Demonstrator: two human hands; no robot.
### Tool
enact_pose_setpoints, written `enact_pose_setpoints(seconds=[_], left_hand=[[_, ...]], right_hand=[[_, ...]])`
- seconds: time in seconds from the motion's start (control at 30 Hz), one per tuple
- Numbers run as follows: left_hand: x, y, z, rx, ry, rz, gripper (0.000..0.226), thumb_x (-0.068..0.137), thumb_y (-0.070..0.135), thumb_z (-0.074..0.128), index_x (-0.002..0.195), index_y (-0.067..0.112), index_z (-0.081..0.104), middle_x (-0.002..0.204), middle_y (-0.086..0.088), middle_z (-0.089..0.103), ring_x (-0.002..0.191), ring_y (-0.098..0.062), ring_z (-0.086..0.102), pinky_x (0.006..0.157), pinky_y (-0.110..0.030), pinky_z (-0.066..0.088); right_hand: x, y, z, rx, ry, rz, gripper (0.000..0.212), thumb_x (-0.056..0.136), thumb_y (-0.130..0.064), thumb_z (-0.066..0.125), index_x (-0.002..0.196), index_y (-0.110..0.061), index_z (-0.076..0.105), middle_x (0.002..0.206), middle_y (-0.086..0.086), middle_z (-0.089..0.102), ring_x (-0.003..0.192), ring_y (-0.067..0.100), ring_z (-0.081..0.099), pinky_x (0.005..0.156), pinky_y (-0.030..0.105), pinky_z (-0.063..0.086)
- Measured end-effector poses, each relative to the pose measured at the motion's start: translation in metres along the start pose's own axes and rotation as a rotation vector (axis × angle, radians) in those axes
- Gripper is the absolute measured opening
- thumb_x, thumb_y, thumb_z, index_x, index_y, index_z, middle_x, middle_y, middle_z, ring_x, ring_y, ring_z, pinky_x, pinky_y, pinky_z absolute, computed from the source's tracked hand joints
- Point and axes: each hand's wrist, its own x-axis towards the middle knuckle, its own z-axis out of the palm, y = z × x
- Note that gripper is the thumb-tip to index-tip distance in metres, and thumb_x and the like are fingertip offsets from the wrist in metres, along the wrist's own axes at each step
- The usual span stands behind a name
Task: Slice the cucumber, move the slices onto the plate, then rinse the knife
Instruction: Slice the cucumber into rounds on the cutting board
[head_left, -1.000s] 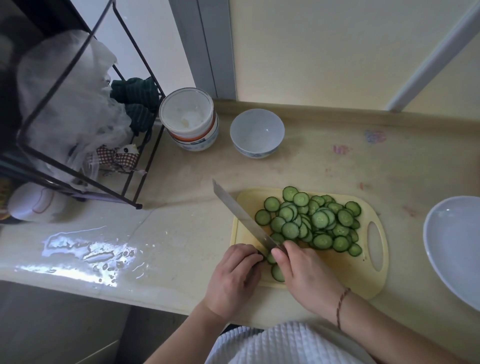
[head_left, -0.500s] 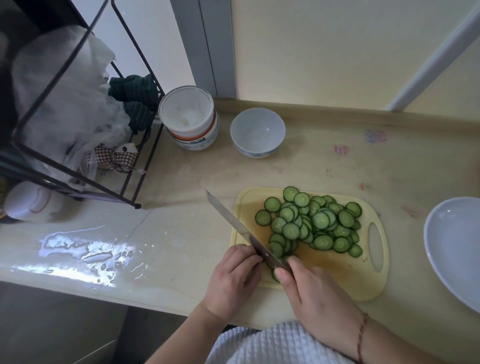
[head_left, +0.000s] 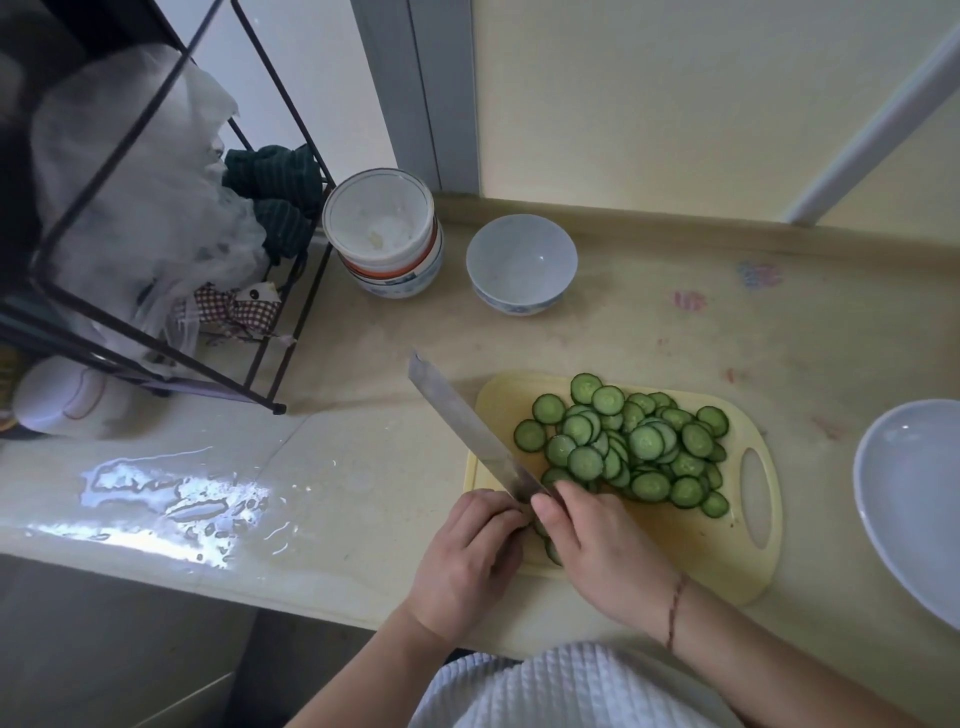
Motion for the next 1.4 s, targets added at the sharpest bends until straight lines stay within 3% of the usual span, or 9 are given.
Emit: enact_pose_setpoints(seconds=[0.13, 0.37, 0.5, 0.7, 0.8, 0.97, 1.17, 1.27, 1.4], left_hand=[[-0.003, -0.005, -0.009, 0.035, 0.082, -0.026, 0.027, 0.082, -0.004, 0.074, 0.101, 0.01, 0.06, 0.104, -0.001, 0.057, 0.093, -0.019, 0.058, 0.091, -0.021, 0.048], [-0.009, -0.007, -0.024, 0.023, 0.122, -0.038, 0.014, 0.087, 0.005, 0.065, 0.096, 0.013, 0.06, 0.103, 0.002, 0.056, 0.092, -0.018, 0.059, 0.086, -0.021, 0.05], [-0.009, -0.007, -0.023, 0.012, 0.121, -0.047, 0.011, 0.089, 0.006, 0.064, 0.096, 0.014, 0.06, 0.103, 0.002, 0.057, 0.093, -0.018, 0.059, 0.088, -0.02, 0.049], [-0.009, -0.006, -0.023, -0.005, 0.091, -0.037, 0.013, 0.087, 0.004, 0.064, 0.096, 0.013, 0.059, 0.104, 0.0, 0.056, 0.093, -0.019, 0.058, 0.088, -0.02, 0.047], [-0.009, -0.006, -0.024, -0.007, 0.078, -0.024, 0.014, 0.088, 0.004, 0.064, 0.097, 0.013, 0.059, 0.105, 0.0, 0.055, 0.094, -0.019, 0.058, 0.089, -0.021, 0.047], [-0.009, -0.005, -0.022, -0.019, 0.046, -0.016, 0.016, 0.087, 0.003, 0.064, 0.099, 0.012, 0.059, 0.105, 0.001, 0.055, 0.094, -0.019, 0.057, 0.088, -0.019, 0.046], [-0.006, -0.005, -0.018, -0.016, 0.024, -0.009, 0.015, 0.088, 0.002, 0.064, 0.1, 0.01, 0.06, 0.106, 0.0, 0.055, 0.095, -0.019, 0.057, 0.087, -0.022, 0.049], [-0.003, -0.002, -0.017, -0.022, 0.021, 0.005, 0.013, 0.089, 0.003, 0.064, 0.1, 0.01, 0.06, 0.105, -0.001, 0.055, 0.094, -0.02, 0.058, 0.088, -0.022, 0.048], [-0.006, -0.005, -0.018, -0.017, 0.04, 0.032, 0.016, 0.088, 0.001, 0.066, 0.099, 0.009, 0.059, 0.105, -0.003, 0.056, 0.093, -0.024, 0.058, 0.085, -0.028, 0.051]], right_hand=[[-0.02, 0.008, -0.031, 0.077, -0.114, -0.068, 0.045, 0.091, -0.06, 0.026, 0.077, -0.024, 0.047, 0.055, -0.005, 0.048, 0.046, 0.01, 0.042, 0.045, 0.033, 0.036], [-0.07, 0.048, -0.051, -0.126, -0.213, -0.063, 0.044, 0.087, -0.076, 0.015, 0.082, -0.039, 0.039, 0.065, -0.004, 0.054, 0.064, 0.012, 0.053, 0.06, 0.032, 0.044], [-0.073, 0.066, -0.054, -0.102, -0.24, -0.031, 0.058, 0.085, -0.079, 0.015, 0.08, -0.028, 0.043, 0.07, 0.0, 0.055, 0.066, 0.012, 0.053, 0.065, 0.032, 0.044], [-0.067, 0.08, -0.053, -0.155, -0.277, -0.038, 0.043, 0.093, -0.067, 0.022, 0.076, -0.031, 0.039, 0.069, -0.006, 0.052, 0.068, 0.008, 0.051, 0.063, 0.032, 0.042], [-0.061, 0.082, -0.055, -0.168, -0.293, -0.033, 0.043, 0.093, -0.065, 0.023, 0.076, -0.03, 0.04, 0.064, -0.004, 0.05, 0.067, 0.007, 0.05, 0.061, 0.028, 0.039], [-0.043, 0.079, -0.064, -0.15, -0.263, -0.051, 0.051, 0.092, -0.067, 0.021, 0.074, -0.025, 0.045, 0.06, -0.003, 0.051, 0.06, 0.013, 0.052, 0.059, 0.034, 0.043], [-0.01, 0.061, -0.07, -0.183, -0.229, -0.05, 0.04, 0.096, -0.051, 0.031, 0.072, -0.023, 0.045, 0.055, -0.004, 0.048, 0.056, 0.018, 0.052, 0.055, 0.035, 0.042], [-0.01, 0.058, -0.072, -0.186, -0.245, -0.061, 0.044, 0.093, -0.057, 0.028, 0.071, -0.023, 0.044, 0.056, -0.003, 0.049, 0.054, 0.015, 0.05, 0.056, 0.037, 0.043], [-0.031, 0.068, -0.08, -0.164, -0.306, -0.062, 0.052, 0.087, -0.068, 0.024, 0.07, -0.023, 0.044, 0.059, -0.005, 0.049, 0.057, 0.013, 0.049, 0.056, 0.025, 0.037]])
